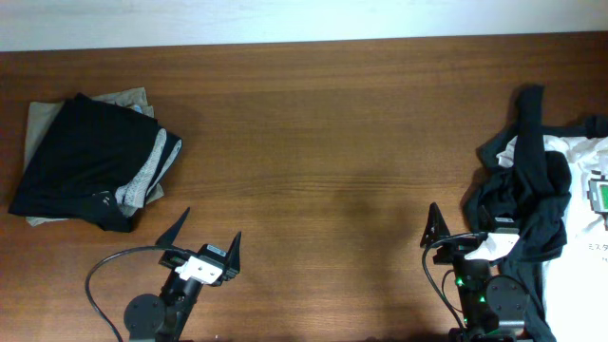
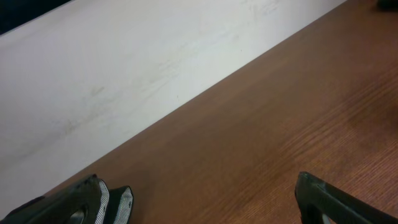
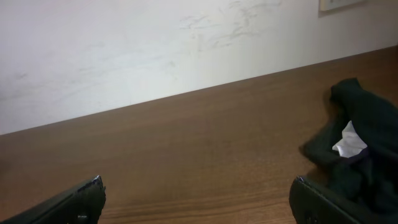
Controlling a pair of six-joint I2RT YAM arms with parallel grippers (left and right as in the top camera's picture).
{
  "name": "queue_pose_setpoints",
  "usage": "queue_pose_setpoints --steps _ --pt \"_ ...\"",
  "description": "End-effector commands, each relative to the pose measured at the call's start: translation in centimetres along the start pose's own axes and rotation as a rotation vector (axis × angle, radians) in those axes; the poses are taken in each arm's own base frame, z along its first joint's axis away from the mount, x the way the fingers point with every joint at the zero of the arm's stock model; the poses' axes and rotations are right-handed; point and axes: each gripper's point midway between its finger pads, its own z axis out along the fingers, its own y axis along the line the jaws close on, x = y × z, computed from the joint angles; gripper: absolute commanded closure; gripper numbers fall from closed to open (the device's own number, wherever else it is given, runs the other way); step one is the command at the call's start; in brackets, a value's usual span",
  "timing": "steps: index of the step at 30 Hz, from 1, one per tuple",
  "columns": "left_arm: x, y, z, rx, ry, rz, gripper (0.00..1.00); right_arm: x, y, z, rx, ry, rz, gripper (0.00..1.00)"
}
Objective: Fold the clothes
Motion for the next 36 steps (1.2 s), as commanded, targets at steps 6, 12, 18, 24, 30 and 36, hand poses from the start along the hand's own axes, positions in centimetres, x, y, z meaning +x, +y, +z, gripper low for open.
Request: queue_pose_setpoints --steps 6,12,18,24,30,36 --pt "0.3 -0.1 0.0 0.003 0.005 0.006 0.01 0.2 -0.1 0.0 0.001 0.000 0.008 0.01" --pt "0.3 -0.1 0.0 0.003 0.005 0.006 0.01 0.2 -0.1 0.0 0.001 0.000 0.008 0.01" --pt "0.1 0.0 0.0 0.001 -0.002 0.009 0.01 0.2 -0.1 0.0 0.001 0.000 0.008 0.01" --pt "0.2 -0.2 0.0 0.010 0.001 -0.008 0.01 0.2 0.1 0.0 -0.008 0.002 0.009 0.01" --pt "-8.3 4.5 -2.2 -0.129 -0.155 -0.120 0.01 -4.9 6.3 -2.2 -0.313 -0.059 -0.019 0.01" --pt "-13.3 8.3 -0.2 -0.112 -0.052 -0.243 0.00 -7.7 6.9 -1.8 -0.264 0.140 0.003 0.02"
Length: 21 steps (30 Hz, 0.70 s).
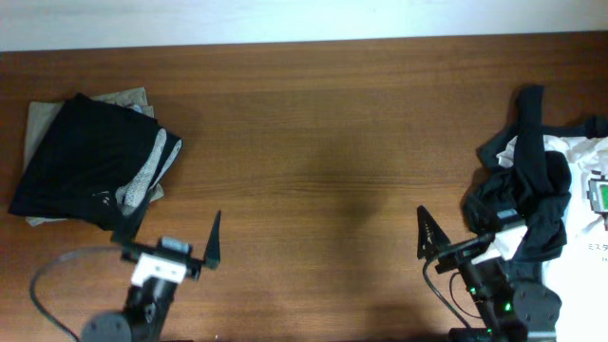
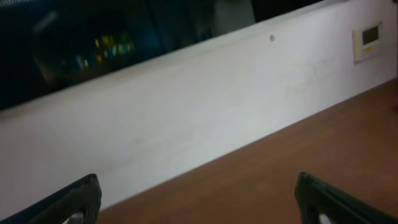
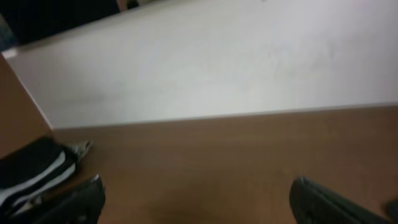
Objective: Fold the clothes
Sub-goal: 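Reach the right gripper into the right pile and grasp a dark green t-shirt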
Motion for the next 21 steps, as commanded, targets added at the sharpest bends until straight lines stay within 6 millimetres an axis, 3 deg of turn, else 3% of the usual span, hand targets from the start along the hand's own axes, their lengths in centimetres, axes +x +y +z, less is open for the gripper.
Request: queue_pose_setpoints --steps 1,5,8,9,11,13,14,16,18,20,21 --pt "0.2 1.2 3.2 0.029 0.171 -0.130 0.01 -0.5 -0.2 0.9 0.042 0.188 0.046 0.01" --pt "5.4 1.3 8.5 0.150 0.666 -0.286 0.01 -1.1 -1.6 4.5 0.144 0.586 0.189 0.01" --pt "8.7 0.8 11.0 0.221 0.876 -0.364 0.01 -1.3 -2.9 7.8 0.162 0.737 0.182 0.01" --pt "9.9 0.6 11.5 0.234 0.933 -0.382 0.01 -1.3 -3.3 8.8 0.165 0.755 0.189 0.01" --pt "11.9 0.4 12.3 0.246 0.991 -0.400 0.01 0.8 -4.2 10.3 0.175 0.825 0.218 0.01" --pt "11.8 -0.6 12.3 0.291 0.989 -0.448 0.01 2.2 -5.0 10.6 0.199 0.874 0.232 0.01" --pt "11.8 -0.5 12.4 0.290 0.984 -0.443 0.01 2.8 -6.4 10.7 0.239 0.890 0.252 0.01" --pt "11.6 0.6 13.2 0.261 0.985 -0.389 0.01 4.4 -11.3 10.6 0.375 0.960 0.389 0.01" --pt "11.4 1.0 14.1 0.259 1.007 -0.388 0.00 3.6 -17.4 10.7 0.502 0.951 0.500 0.01" --pt "12.6 -0.3 14.6 0.295 1.071 -0.391 0.01 3.3 -23.7 10.1 0.681 0.909 0.581 0.01" --pt "13.5 -2.0 14.8 0.340 1.112 -0.387 0.01 3.8 -26.7 9.4 0.755 0.895 0.597 0.01"
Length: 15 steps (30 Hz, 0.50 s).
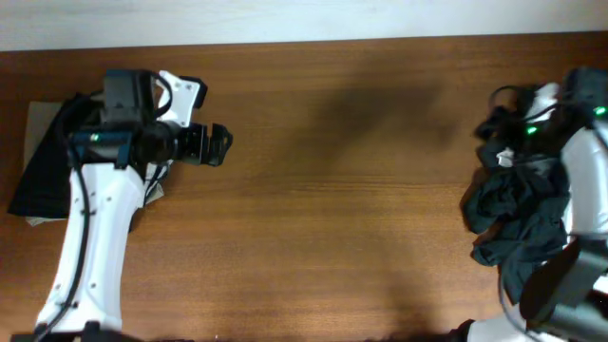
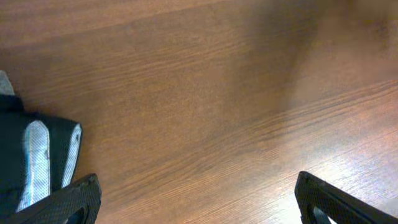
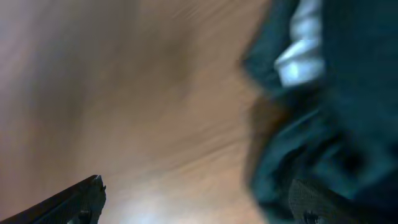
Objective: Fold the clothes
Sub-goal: 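Reach the right gripper into the right pile and grasp a dark green t-shirt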
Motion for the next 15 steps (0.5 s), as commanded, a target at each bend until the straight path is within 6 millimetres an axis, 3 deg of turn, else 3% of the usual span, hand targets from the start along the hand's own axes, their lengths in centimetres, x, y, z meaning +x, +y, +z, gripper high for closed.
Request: queue_pose_setpoints --steps 1,2,3,4,5,7,9,10,11,12,13,15 --pt "1.0 -2.2 3.2 0.050 0.108 0.047 0.01 -3.4 -6.2 0.5 0.137 -0.060 0.141 0.01" --pt "1.5 -3.4 4.0 0.071 0.138 0.067 0.00 -3.9 -9.6 0.6 0.205 -0.074 0.197 0.01" --pt "1.6 -3.9 4.2 0.079 0.143 0.077 0.01 -3.9 -11.7 0.7 0.235 -0.071 0.236 0.01" --pt "1.5 -4.2 4.3 0.082 0.140 0.085 0.01 -3.0 -14.3 1.5 0.256 -0.028 0.297 0.01" --pt "1.4 -4.2 4.3 0.082 0.137 0.086 0.01 -2.4 -15.3 2.0 0.264 0.003 0.323 0.02" --pt "1.2 -4.1 4.3 0.080 0.130 0.088 0.01 0.2 -17.5 3.7 0.294 0.124 0.384 0.22" --pt "1.2 -4.1 4.3 0.080 0.131 0.088 0.01 1.9 -17.7 4.5 0.297 0.196 0.404 0.40" --pt "1.2 -4.1 4.3 0.079 0.130 0.088 0.01 2.2 -17.1 4.4 0.272 0.211 0.407 0.72" --pt "1.2 -3.9 4.3 0.067 0.132 0.089 0.01 2.0 -16.4 4.4 0.231 0.208 0.406 0.90" --pt "1.3 -3.6 4.4 0.050 0.135 0.090 0.01 1.3 -14.0 4.1 0.095 0.203 0.367 0.96" --pt "1.4 -2.9 4.4 0.006 0.144 0.093 0.01 -0.6 -8.3 2.2 -0.191 0.155 0.239 0.96" --pt "1.5 -2.0 4.3 -0.046 0.153 0.096 0.01 -1.6 0.7 -2.8 -0.442 0.071 0.004 0.96"
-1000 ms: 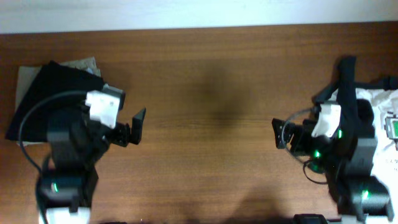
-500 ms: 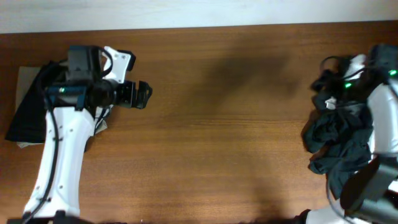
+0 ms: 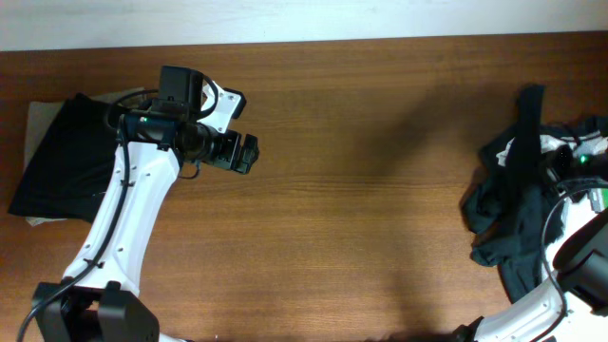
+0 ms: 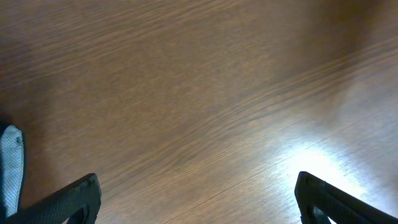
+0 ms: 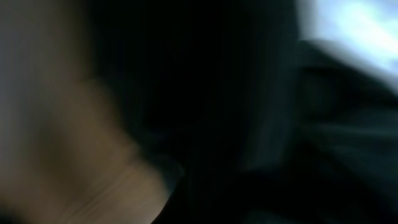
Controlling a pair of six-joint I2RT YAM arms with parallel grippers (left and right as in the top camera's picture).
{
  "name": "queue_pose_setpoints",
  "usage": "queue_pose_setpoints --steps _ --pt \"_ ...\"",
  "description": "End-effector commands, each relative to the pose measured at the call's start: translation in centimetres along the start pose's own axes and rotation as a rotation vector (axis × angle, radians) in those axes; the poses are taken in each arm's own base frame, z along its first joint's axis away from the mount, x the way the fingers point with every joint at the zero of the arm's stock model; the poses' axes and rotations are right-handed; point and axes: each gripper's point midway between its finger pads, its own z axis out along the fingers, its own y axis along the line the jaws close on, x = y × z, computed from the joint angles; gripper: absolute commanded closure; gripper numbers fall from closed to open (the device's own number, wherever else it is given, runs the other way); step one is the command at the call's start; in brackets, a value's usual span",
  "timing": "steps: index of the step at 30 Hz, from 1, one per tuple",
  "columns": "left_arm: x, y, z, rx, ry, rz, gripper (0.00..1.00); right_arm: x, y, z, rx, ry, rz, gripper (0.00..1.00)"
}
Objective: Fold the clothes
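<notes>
A heap of dark unfolded clothes (image 3: 518, 204) with a bit of white cloth in it lies at the table's right edge. My right arm reaches over the heap from the right. The right wrist view is filled with blurred dark cloth (image 5: 249, 112) very close to the lens, and the fingers do not show in it. A folded stack (image 3: 66, 166), black on top over grey and beige, lies at the far left. My left gripper (image 3: 245, 152) hangs open over bare wood just right of that stack, fingers (image 4: 68, 202) wide apart with nothing between them.
The wooden table (image 3: 361, 209) runs to a white wall at the back. My left arm's white links stretch from the front left edge up past the folded stack. A grey edge of the stack (image 4: 9, 168) shows at the left of the left wrist view.
My left gripper has shifted a little to the right, away from the folded stack. My right wrist has gone from beside the dark heap to right against it, so cloth fills its view.
Both arms sat folded at the front edge, grippers open and cameras facing the wall. Then they had turned slightly in place. Then both were stretched out, the left beside the folded stack, the right above the dark heap. Now the right is down at the heap.
</notes>
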Motion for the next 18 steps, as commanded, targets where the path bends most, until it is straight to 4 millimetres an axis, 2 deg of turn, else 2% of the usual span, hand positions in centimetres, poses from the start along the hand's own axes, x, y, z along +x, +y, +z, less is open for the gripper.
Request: queue_pose_setpoints --steps 1,2,3,4,5,6,7,8,9,10,11,13,14,15,16,17,18 --pt "-0.5 1.0 -0.6 -0.068 -0.010 -0.001 0.01 4.0 15.5 -6.9 -0.356 -0.100 -0.447 0.96" --pt "-0.7 1.1 -0.8 -0.070 -0.017 -0.019 0.01 5.8 18.3 -7.6 -0.371 -0.108 -0.535 0.96" --pt "-1.7 1.8 -2.4 -0.088 -0.057 -0.106 0.01 11.0 24.8 -8.2 -0.382 -0.110 -0.743 0.96" --pt "-2.4 2.5 -3.9 -0.105 -0.091 -0.143 0.01 13.9 27.7 -7.8 -0.376 -0.103 -0.827 0.96" --pt "-4.0 4.6 -9.0 -0.157 -0.187 -0.188 0.01 23.2 34.1 -5.8 -0.441 -0.024 -1.063 0.96" --pt "-4.6 5.9 -12.2 -0.192 -0.248 -0.212 0.01 26.3 35.5 -5.3 -0.464 0.003 -1.121 0.96" --pt "-4.9 6.7 -14.4 -0.218 -0.291 -0.228 0.01 29.8 36.9 -4.7 -0.483 0.020 -1.194 0.96" --pt "-5.2 7.6 -17.5 -0.259 -0.359 -0.247 0.01 32.8 37.9 -4.0 -0.446 -0.014 -1.282 0.96" --pt "-5.1 7.9 -18.7 -0.275 -0.384 -0.254 0.01 32.3 37.7 -3.4 -0.347 -0.088 -1.284 0.96" --pt "-4.8 8.0 -19.8 -0.288 -0.404 -0.260 0.01 29.9 36.5 -3.0 -0.222 -0.157 -1.239 0.96" --pt "-4.5 7.8 -19.8 -0.284 -0.396 -0.261 0.00 24.4 33.7 -3.0 -0.028 -0.248 -1.150 0.96" --pt "-4.1 7.7 -19.6 -0.278 -0.377 -0.268 0.01 17.0 29.6 -4.2 0.155 -0.336 -0.995 0.82" --pt "-4.1 7.6 -19.5 -0.276 -0.376 -0.266 0.01 13.5 27.1 -4.9 0.204 -0.347 -0.901 0.46" --pt "-4.1 7.2 -19.3 -0.267 -0.368 -0.260 0.01 11.2 25.0 -5.5 0.213 -0.335 -0.820 0.26" --pt "-3.9 6.7 -18.9 -0.256 -0.351 -0.254 0.01 10.2 23.9 -5.9 0.175 -0.305 -0.766 0.19" --pt "-3.7 6.1 -18.3 -0.240 -0.324 -0.247 0.00 9.7 23.0 -6.3 0.113 -0.260 -0.730 0.18" --pt "-3.5 4.6 -16.2 -0.183 -0.257 -0.227 0.00 10.0 22.5 -6.4 0.068 -0.218 -0.726 0.17"
